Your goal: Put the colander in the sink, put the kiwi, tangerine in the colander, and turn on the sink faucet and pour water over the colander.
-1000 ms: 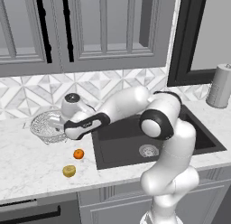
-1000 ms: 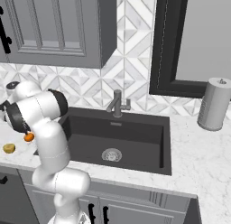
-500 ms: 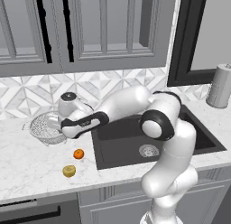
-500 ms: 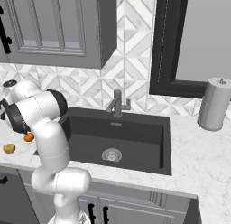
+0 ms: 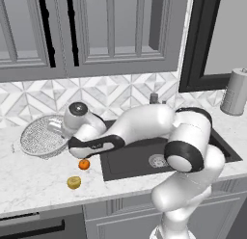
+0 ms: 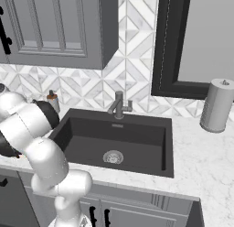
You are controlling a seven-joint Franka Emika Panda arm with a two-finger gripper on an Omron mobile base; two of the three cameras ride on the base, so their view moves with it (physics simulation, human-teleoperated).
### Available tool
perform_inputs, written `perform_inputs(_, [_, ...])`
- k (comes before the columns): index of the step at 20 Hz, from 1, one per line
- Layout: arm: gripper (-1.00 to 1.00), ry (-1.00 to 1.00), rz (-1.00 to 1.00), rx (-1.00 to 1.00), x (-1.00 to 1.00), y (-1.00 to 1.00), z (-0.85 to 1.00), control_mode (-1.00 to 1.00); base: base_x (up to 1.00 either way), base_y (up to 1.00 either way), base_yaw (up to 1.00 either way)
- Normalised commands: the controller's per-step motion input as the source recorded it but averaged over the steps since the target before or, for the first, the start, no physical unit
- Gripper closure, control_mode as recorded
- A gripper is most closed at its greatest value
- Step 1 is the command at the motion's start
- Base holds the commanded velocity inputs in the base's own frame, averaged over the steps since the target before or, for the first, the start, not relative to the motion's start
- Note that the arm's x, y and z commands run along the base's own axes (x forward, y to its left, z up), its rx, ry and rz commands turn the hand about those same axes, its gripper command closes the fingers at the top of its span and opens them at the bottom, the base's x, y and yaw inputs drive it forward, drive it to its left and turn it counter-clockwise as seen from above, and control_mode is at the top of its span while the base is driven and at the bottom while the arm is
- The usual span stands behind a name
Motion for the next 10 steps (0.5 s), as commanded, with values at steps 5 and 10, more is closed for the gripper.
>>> perform_inputs(5, [1.00, -0.22, 0.00, 0.25, -0.50, -0.08, 0.58, -1.00, 0.00, 0.00, 0.00])
perform_inputs(10, [1.00, -0.02, -0.01, 0.20, -0.58, -0.40, 0.52, -1.00, 0.00, 0.00, 0.00])
